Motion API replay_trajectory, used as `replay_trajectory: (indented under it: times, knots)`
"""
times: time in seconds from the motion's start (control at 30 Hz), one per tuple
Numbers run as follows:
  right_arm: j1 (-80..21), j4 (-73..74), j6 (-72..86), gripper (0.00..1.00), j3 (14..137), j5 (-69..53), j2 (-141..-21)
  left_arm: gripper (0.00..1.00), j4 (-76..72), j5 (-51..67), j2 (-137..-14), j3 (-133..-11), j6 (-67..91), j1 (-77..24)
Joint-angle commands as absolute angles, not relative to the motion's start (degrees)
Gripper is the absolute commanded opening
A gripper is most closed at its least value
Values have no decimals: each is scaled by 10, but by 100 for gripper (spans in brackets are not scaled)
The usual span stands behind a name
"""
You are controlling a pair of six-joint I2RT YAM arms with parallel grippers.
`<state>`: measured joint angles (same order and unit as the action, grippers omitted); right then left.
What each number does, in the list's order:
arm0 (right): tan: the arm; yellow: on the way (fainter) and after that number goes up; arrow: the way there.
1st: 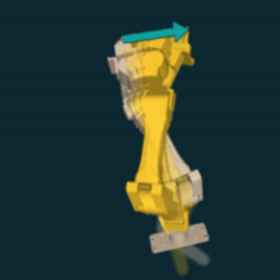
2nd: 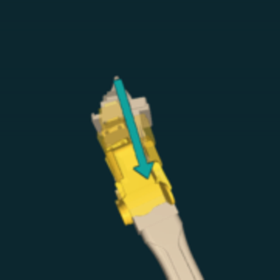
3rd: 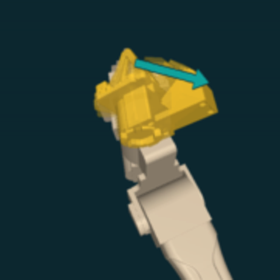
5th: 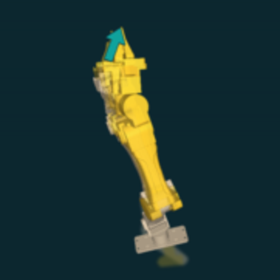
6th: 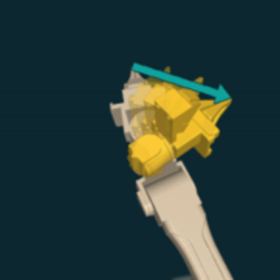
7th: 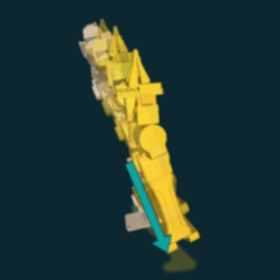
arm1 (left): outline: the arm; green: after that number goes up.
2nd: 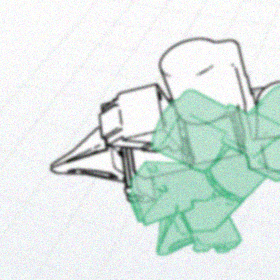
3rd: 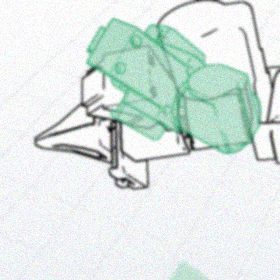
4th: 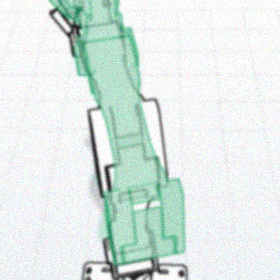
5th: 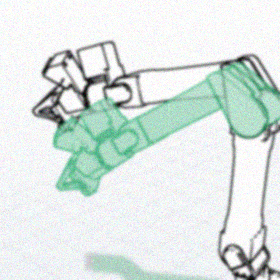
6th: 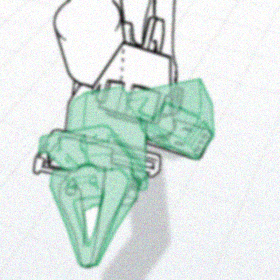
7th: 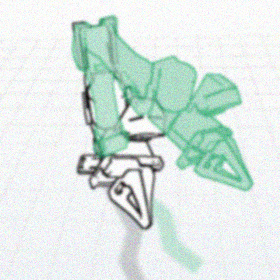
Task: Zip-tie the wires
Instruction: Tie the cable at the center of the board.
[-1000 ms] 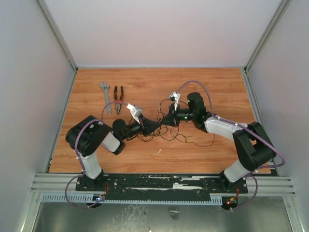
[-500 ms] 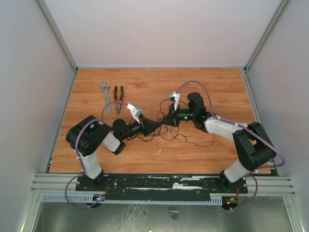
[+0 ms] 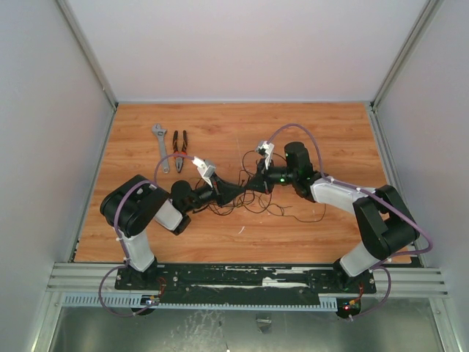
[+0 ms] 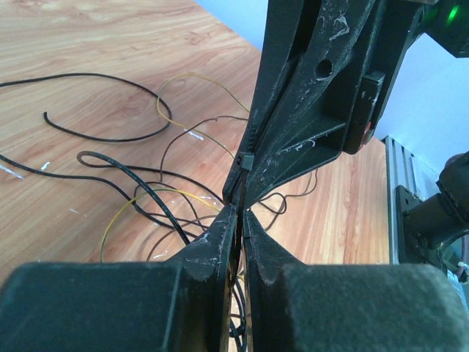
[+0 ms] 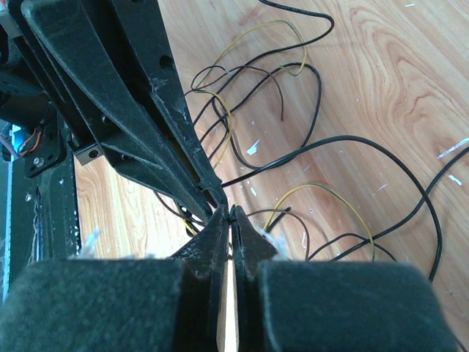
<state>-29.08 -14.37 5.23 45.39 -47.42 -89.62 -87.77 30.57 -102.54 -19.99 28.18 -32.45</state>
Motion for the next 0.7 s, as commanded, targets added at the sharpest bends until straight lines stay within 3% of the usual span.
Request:
replay_trajectory:
  times: [0.0,0.67]
  knots:
    - [-287,-144,37,0,445,-456,-879,13,-1066,313,-1028,-212,283,-330]
    - [-276,-139,39,0,446,-454,-866,18,-1066,314,-1033,-212,282,-330]
